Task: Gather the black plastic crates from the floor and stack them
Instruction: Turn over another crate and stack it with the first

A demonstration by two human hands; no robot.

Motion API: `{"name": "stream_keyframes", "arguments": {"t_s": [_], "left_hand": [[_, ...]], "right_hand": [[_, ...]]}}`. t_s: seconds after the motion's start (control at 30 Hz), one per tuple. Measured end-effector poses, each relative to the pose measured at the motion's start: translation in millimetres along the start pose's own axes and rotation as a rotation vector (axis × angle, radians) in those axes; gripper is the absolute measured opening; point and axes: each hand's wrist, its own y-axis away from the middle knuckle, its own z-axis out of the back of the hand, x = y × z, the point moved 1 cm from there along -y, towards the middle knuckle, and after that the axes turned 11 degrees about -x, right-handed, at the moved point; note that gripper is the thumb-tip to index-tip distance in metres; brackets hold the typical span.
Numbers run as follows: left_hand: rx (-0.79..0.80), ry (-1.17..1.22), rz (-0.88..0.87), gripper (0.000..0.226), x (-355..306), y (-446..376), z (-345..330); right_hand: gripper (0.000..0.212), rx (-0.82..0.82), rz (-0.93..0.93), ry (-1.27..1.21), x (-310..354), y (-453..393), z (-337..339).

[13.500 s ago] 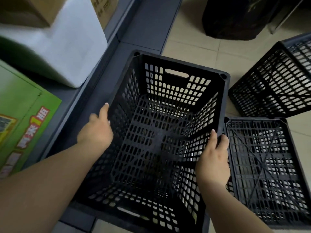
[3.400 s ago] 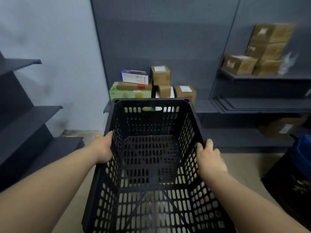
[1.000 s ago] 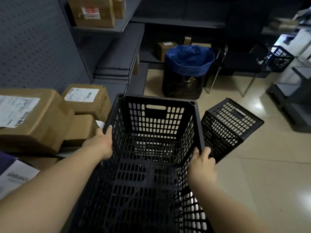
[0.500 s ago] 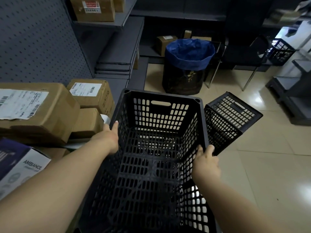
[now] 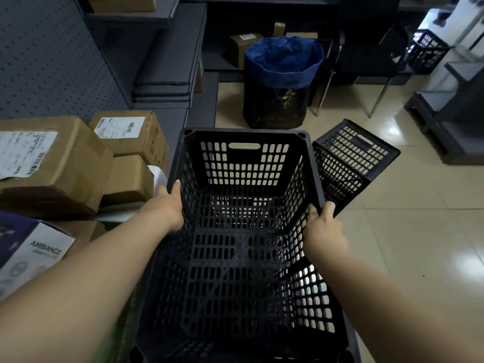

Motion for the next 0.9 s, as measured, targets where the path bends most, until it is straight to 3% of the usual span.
{"name": "stream_keyframes", "arguments": {"t_s": [0.37,0.6,0.73,0.83,0.9], "left_hand": [[0.003,-0.049,0.022,0.099,-5,4,1],[-0.026,-0.049,0.028,0.098,-2,12,-17],[0.014,-0.031,0.079,0.106,-3,14,-16],[-0.008,-0.137,0.122,0.107,-16,28,-12],[-0.08,-0.223,0.101,0.096,-34,39,-8]], "right_hand": [[0.042,-0.107,-0.045,-0.079,-2,24,0],[0.043,-0.083,-0.008,-0.075,-5,21,-3],[0.041,-0.026,0.238,0.126,-11,26,7],[0.075,0.046,0.421,0.3,-24,25,20],[0.076,0.09,0.46,0.262,-33,22,31]]}}
